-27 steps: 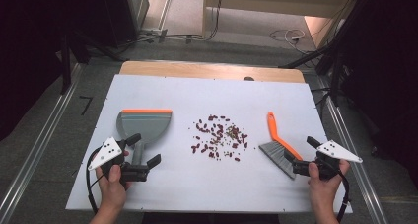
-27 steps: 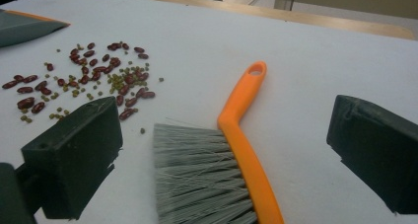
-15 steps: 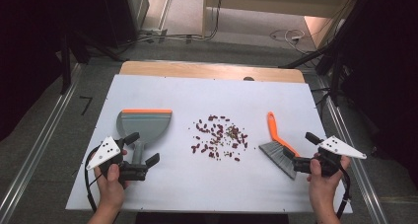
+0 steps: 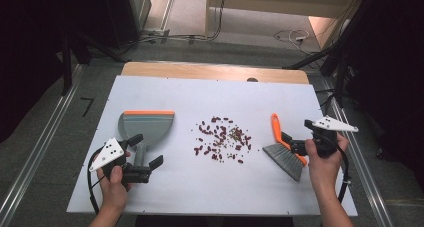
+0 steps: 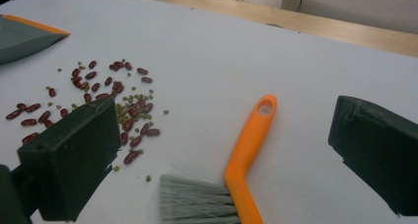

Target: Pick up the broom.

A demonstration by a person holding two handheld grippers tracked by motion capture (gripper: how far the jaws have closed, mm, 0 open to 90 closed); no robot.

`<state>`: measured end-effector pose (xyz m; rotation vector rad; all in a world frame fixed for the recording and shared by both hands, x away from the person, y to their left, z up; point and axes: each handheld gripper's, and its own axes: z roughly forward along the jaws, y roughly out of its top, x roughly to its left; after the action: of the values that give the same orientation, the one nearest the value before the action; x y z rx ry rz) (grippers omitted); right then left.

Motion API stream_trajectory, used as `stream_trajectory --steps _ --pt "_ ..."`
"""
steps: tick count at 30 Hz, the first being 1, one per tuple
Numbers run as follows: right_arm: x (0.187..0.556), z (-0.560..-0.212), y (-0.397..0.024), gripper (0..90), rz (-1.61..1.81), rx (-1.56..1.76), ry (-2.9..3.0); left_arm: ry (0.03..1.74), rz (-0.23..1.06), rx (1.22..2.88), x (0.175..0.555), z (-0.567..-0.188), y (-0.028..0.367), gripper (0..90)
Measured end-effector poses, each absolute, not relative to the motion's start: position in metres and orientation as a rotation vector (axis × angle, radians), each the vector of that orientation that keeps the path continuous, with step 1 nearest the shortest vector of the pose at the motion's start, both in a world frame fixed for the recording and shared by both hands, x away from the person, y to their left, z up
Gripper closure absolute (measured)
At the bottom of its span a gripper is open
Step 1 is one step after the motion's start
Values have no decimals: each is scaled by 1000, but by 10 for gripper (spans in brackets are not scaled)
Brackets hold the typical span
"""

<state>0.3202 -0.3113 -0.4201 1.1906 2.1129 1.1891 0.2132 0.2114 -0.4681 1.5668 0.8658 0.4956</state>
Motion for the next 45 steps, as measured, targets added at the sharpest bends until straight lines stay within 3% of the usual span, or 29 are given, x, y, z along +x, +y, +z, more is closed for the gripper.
stream_trajectory --steps 7,12,21,45 --pt "354 -420 -294 58 1072 1260 2243 862 490 1577 216 -469 209 2" --pt "371 -428 -289 385 989 1311 2287 860 487 1576 216 -469 209 2" --pt "385 -443 -280 555 666 1379 2340 863 480 1582 216 -469 208 2" --pt "387 -473 -276 645 459 1562 2443 850 478 1598 216 -469 206 2"
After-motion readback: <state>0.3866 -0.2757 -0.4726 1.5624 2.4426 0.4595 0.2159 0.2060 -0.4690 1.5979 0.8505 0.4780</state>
